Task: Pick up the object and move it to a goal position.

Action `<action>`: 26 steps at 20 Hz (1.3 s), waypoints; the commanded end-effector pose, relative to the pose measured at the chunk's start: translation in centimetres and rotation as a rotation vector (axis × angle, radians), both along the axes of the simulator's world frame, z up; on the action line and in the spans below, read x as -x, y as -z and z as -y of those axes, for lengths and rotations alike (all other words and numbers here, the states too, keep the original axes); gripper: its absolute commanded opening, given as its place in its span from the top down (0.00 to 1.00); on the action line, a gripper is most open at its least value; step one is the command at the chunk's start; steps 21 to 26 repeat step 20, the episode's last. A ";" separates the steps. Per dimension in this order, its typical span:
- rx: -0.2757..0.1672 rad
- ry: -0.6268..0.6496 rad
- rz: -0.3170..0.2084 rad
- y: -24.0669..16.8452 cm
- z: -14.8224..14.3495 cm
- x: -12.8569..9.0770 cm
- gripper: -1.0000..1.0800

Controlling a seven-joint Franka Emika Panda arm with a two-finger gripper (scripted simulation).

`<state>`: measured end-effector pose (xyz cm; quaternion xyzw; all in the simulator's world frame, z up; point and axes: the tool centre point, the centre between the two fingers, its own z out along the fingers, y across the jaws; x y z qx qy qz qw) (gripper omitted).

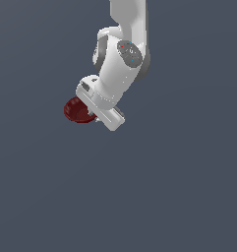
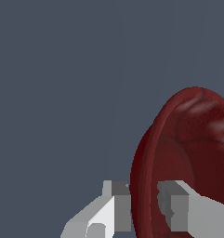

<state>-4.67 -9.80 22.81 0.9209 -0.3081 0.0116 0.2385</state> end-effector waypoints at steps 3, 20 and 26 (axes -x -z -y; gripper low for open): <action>0.001 0.000 0.002 -2.7 1.4 1.8 1.00; 0.005 0.000 0.003 -5.9 3.1 3.8 1.00; 0.005 0.000 0.003 -5.9 3.1 3.8 1.00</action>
